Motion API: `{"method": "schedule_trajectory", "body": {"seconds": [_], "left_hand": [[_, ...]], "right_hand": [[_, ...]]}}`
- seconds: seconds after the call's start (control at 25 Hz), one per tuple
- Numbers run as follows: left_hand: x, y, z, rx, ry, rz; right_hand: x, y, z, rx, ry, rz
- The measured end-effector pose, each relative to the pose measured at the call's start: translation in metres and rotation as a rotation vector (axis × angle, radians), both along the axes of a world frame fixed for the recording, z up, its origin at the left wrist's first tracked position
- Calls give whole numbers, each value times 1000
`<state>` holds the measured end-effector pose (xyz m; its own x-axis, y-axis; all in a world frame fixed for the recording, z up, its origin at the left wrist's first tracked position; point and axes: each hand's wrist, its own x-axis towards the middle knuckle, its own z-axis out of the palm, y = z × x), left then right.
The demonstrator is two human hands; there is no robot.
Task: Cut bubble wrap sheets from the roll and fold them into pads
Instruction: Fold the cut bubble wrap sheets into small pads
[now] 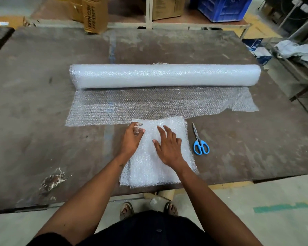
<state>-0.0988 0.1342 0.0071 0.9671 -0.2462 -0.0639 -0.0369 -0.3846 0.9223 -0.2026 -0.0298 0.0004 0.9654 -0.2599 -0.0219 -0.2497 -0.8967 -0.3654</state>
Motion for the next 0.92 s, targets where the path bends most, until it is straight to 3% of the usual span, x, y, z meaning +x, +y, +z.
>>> {"method": "schedule_trajectory", "body": {"seconds": [0.16, 0.32, 0.44, 0.6, 0.76, 0.92], "left_hand": [[-3, -3, 10, -157, 77, -110], [-8, 6, 21, -267, 201, -304], [-15, 15, 26, -369, 273, -279], [-23, 36, 24, -191, 128, -273], [-53, 54, 15, 47, -39, -310], [-85, 62, 16, 22, 69, -278]], "right_hand": [[5, -31, 21, -29, -58, -44], [15, -56, 38, -148, -42, 147], [17, -70, 52, -228, -9, 236], [-13, -74, 56, -253, -113, 260], [-47, -74, 33, -36, -80, 259], [-67, -80, 17, 79, -108, 322]]}}
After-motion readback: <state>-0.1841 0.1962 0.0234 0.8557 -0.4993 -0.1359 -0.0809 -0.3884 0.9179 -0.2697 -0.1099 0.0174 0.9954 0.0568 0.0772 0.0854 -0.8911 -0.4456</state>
